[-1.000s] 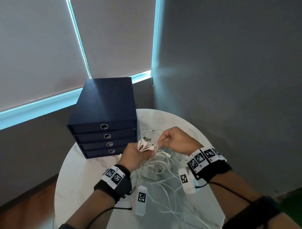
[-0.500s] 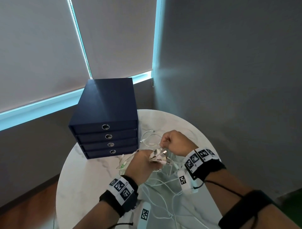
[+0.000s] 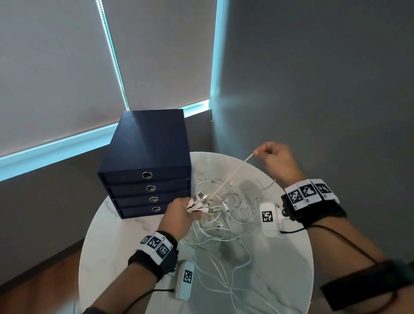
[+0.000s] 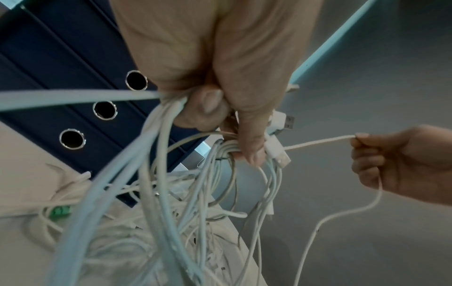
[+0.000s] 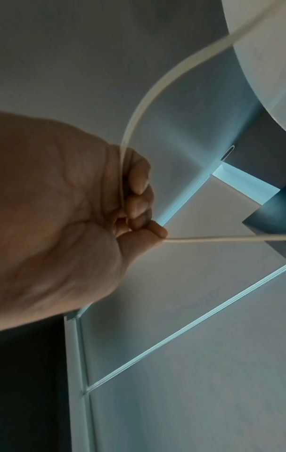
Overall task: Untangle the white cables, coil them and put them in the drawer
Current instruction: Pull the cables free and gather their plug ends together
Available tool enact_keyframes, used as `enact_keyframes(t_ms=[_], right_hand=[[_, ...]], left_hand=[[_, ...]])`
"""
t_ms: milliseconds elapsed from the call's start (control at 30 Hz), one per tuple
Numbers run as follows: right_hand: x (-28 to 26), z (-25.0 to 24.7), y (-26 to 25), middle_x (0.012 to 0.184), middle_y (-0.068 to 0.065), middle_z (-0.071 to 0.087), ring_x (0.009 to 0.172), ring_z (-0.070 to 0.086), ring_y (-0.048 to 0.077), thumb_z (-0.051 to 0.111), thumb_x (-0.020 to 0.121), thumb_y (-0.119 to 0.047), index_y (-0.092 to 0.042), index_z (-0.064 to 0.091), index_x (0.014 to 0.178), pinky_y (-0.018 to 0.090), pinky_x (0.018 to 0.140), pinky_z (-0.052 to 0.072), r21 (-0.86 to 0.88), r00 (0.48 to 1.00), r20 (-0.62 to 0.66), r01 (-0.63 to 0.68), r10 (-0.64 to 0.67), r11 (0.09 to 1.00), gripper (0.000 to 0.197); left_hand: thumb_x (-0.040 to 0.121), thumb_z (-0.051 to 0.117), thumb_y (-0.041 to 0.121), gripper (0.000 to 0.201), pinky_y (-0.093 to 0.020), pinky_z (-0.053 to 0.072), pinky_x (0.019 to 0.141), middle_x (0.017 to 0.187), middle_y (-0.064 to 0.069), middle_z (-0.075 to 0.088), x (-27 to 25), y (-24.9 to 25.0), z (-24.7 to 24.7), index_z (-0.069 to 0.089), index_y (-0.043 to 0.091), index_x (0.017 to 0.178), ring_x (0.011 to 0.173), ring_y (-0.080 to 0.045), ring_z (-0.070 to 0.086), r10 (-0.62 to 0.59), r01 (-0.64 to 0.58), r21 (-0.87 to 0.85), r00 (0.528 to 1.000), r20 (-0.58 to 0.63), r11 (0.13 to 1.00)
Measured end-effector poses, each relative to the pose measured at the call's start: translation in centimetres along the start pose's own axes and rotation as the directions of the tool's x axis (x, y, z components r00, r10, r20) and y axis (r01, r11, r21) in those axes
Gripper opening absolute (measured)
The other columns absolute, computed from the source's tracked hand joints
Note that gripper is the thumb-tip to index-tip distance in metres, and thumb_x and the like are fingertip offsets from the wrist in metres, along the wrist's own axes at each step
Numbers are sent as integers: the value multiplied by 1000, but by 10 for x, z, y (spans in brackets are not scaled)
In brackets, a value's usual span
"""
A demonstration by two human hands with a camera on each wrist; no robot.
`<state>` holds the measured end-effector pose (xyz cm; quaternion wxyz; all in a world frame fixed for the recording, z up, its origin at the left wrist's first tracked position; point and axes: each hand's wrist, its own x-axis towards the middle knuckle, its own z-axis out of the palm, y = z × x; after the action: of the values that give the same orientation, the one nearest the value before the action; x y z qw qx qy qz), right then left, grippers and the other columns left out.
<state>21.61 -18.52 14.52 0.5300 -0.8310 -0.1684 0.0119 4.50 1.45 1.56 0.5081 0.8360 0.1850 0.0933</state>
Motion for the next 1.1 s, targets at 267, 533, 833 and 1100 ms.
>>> enact_keyframes(t_ms=[267, 533, 833, 1100], right_hand=[[-25, 19, 40, 62, -5, 63, 55, 53, 9, 56, 90, -8, -22, 59, 68, 24, 57, 38, -232, 960, 269, -14, 78, 973, 26], [-41, 46, 19, 84, -6, 68, 79, 63, 12, 57, 93, -35, -22, 69, 85, 33, 76, 48, -383, 867, 497, 206, 13, 901, 19], [5, 25, -2, 42, 0, 48, 26, 34, 6, 53, 92, -3, -12, 58, 63, 13, 31, 21, 227, 978, -24, -198, 209, 953, 31], [35, -37, -27, 62, 4, 52, 37, 59, 15, 39, 98, -7, -15, 52, 75, 21, 35, 45, 616, 887, -380, 31, 262, 787, 27]], left_hand=[[81, 78, 4, 13, -22, 54, 72, 81, 3, 78, -3, 25, -11, 75, 15, 85, 75, -9, 71, 93, -124, -377, 991, -98, 918], [78, 82, 9, 9, -29, 49, 66, 75, -9, 74, -7, 38, 3, 76, 15, 83, 67, -16, 62, 163, -128, -391, 985, 57, 912], [78, 81, 5, 18, -37, 54, 88, 93, -1, 78, -31, -2, 9, 79, 19, 90, 86, -11, 69, 57, 5, -266, 972, 226, 964], [74, 85, 15, 22, -27, 52, 82, 86, 9, 78, -28, -33, -16, 78, 34, 84, 80, -2, 67, 15, 11, -174, 989, 148, 985]])
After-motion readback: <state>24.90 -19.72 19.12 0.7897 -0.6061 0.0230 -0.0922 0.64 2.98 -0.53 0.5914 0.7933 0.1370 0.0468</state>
